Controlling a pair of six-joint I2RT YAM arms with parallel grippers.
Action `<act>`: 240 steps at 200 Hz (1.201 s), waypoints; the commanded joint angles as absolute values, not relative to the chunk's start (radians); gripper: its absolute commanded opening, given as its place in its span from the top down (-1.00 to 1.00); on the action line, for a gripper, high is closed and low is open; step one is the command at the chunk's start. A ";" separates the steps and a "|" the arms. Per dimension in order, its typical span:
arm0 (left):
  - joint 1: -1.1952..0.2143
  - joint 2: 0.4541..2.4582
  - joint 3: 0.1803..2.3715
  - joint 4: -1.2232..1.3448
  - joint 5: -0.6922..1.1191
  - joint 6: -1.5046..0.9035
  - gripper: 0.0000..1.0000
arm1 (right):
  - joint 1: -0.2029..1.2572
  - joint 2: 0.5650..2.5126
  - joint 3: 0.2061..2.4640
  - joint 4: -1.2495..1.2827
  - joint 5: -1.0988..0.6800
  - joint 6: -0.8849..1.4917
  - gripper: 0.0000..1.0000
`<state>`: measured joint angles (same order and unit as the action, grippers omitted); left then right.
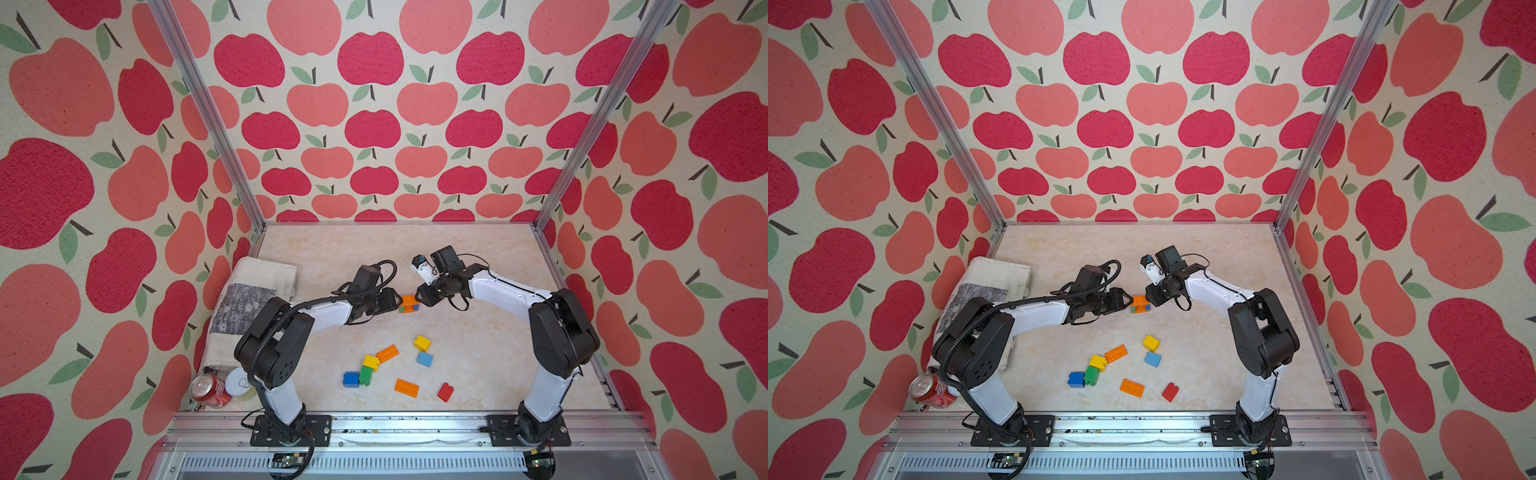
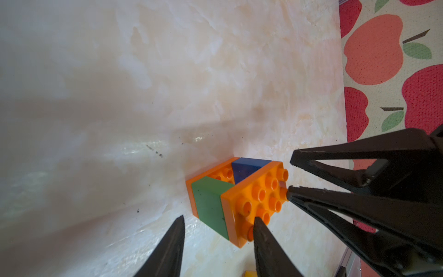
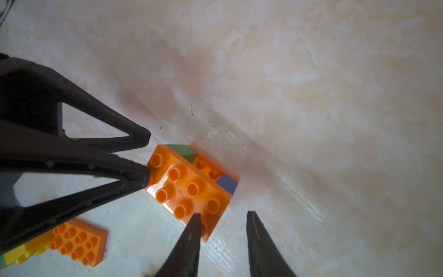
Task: Assemble the letter p with lego
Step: Assemble the lego brick with the lego brick.
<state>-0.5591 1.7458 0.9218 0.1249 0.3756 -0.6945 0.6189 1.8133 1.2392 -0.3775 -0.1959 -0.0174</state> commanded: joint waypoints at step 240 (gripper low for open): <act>-0.542 0.926 0.583 -0.401 0.092 -0.607 -0.29 | 0.774 1.311 0.767 -0.394 -0.236 0.161 -0.10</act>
<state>-0.5560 1.0580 0.6476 -0.3130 0.1699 -0.5873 0.7322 1.3251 0.8326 -0.4164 -0.2089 0.1120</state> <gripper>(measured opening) 0.644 0.548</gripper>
